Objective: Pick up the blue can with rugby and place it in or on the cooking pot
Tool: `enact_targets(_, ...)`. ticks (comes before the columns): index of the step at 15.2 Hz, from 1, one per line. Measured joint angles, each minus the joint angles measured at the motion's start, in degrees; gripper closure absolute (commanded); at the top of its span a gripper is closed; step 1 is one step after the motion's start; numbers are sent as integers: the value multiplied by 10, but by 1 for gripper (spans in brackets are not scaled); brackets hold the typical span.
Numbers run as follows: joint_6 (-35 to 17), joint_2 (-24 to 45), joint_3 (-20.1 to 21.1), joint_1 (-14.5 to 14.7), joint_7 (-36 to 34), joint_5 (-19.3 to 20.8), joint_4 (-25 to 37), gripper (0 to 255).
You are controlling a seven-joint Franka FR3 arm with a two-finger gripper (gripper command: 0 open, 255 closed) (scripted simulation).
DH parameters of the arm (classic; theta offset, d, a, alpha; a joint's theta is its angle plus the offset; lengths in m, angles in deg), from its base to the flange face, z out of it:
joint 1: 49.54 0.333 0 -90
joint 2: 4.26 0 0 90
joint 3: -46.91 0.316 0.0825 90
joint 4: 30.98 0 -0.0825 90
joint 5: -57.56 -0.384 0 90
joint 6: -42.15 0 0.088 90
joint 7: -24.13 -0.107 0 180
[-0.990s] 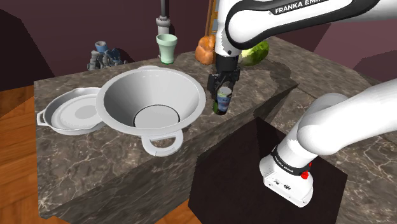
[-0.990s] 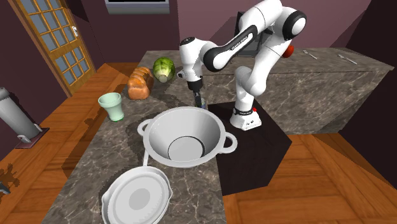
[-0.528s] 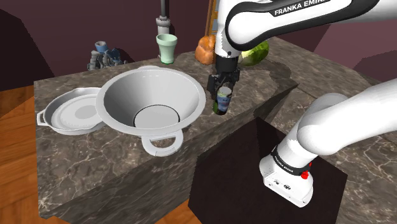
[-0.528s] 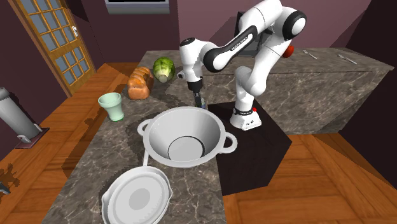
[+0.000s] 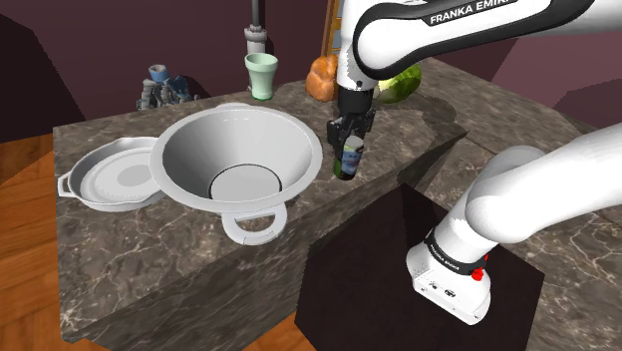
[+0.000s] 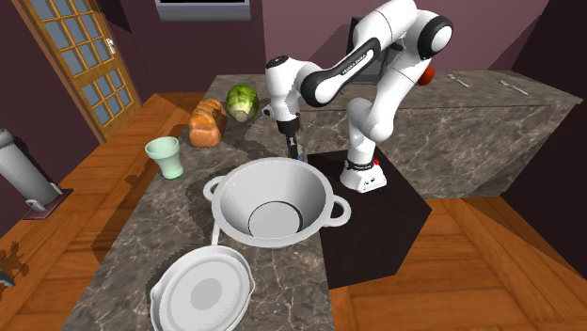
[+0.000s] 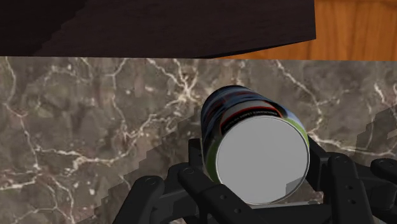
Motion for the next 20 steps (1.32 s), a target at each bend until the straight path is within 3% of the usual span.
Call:
enact_targets(3, 4, -2, 0, 0, 0, 0, 2, 255)
enact_targets(20, 141, -30, -12, -3, -3, 9, 111, 255)
